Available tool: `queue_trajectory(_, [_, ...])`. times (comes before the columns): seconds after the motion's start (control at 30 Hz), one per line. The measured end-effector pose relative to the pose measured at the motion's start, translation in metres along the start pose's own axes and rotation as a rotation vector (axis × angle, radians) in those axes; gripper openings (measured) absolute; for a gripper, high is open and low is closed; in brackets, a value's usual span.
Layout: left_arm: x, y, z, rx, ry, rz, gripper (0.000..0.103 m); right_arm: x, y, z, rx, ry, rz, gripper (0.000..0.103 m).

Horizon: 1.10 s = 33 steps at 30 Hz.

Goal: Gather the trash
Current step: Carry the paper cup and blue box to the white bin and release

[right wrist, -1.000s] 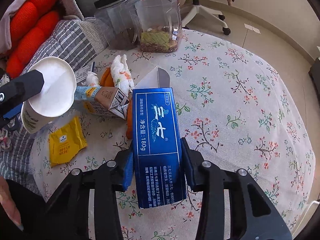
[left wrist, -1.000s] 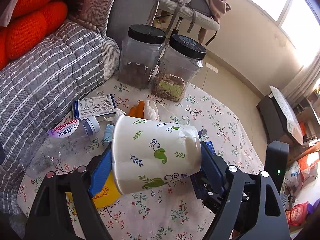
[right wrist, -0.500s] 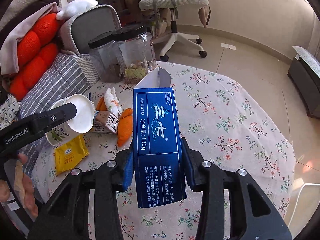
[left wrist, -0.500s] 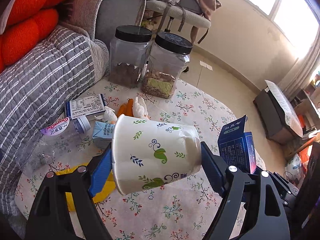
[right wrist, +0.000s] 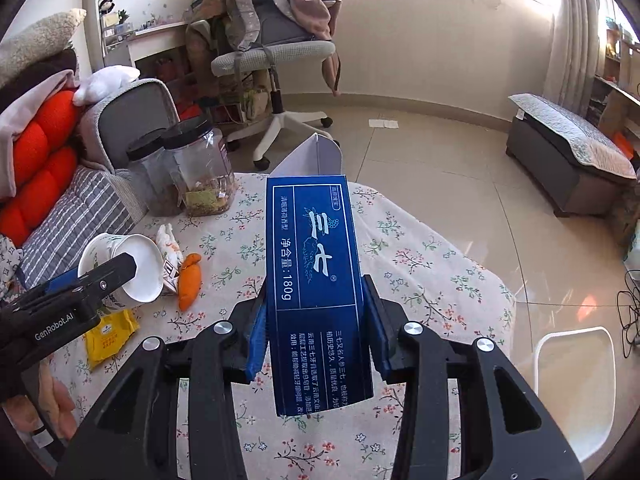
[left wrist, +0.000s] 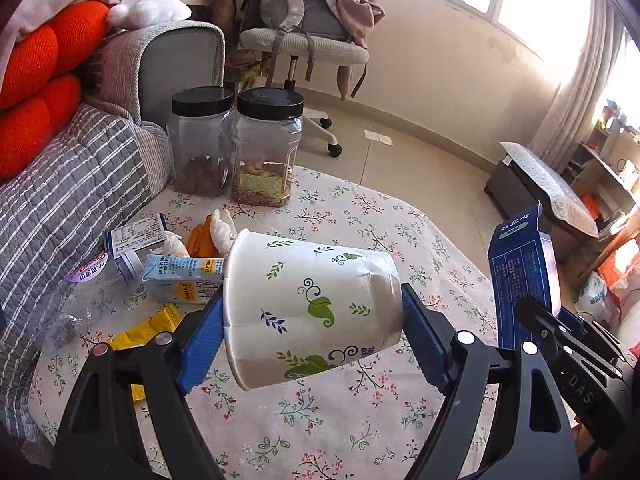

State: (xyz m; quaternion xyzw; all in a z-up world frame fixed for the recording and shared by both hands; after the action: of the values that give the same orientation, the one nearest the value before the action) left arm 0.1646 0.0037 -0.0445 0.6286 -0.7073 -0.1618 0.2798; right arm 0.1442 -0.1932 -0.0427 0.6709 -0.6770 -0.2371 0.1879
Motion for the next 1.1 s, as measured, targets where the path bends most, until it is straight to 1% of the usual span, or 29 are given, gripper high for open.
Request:
queue_trajectory(0.17, [0.031,0.012,0.001,0.036,-0.031,0.026,0.08,0.026,0.022,0.0,0.05,-0.021,0.057,0.039])
queue_trajectory(0.3, [0.063,0.018,0.007,0.053,-0.083,0.049,0.08,0.045,0.037,0.001,0.088,-0.033,0.104,0.039])
queue_trajectory(0.47, [0.099,0.023,0.012,0.059,-0.127,0.093,0.08,0.071,0.056,0.003,0.131,-0.055,0.164,0.039])
queue_trajectory(0.7, [0.139,0.022,0.02,0.046,-0.166,0.137,0.08,0.123,0.079,0.008,0.169,-0.093,0.272,0.039])
queue_trajectory(0.9, [0.182,0.02,0.033,0.028,-0.221,0.181,0.08,0.176,0.095,0.019,0.168,-0.166,0.379,0.039])
queue_trajectory(1.0, [0.205,0.019,0.04,0.021,-0.248,0.205,0.08,0.203,0.101,0.028,0.147,-0.214,0.435,0.04])
queue_trajectory(1.1, [0.227,0.017,0.047,0.008,-0.274,0.233,0.08,0.227,0.104,0.039,0.108,-0.27,0.477,0.04])
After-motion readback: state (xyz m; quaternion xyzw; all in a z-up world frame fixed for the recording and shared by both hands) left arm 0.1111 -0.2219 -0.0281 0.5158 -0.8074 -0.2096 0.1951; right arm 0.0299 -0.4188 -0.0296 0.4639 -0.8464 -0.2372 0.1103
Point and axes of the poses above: each gripper's, at about its wrist camera, not at the fingertips, and y roughly against the way its jaws point, x to its right, z to its underside, the point moved 5 cm from there along -y, roughly the way its jaws point, and after that the axes turned 8 degrees about x, right-handed, at the moved point
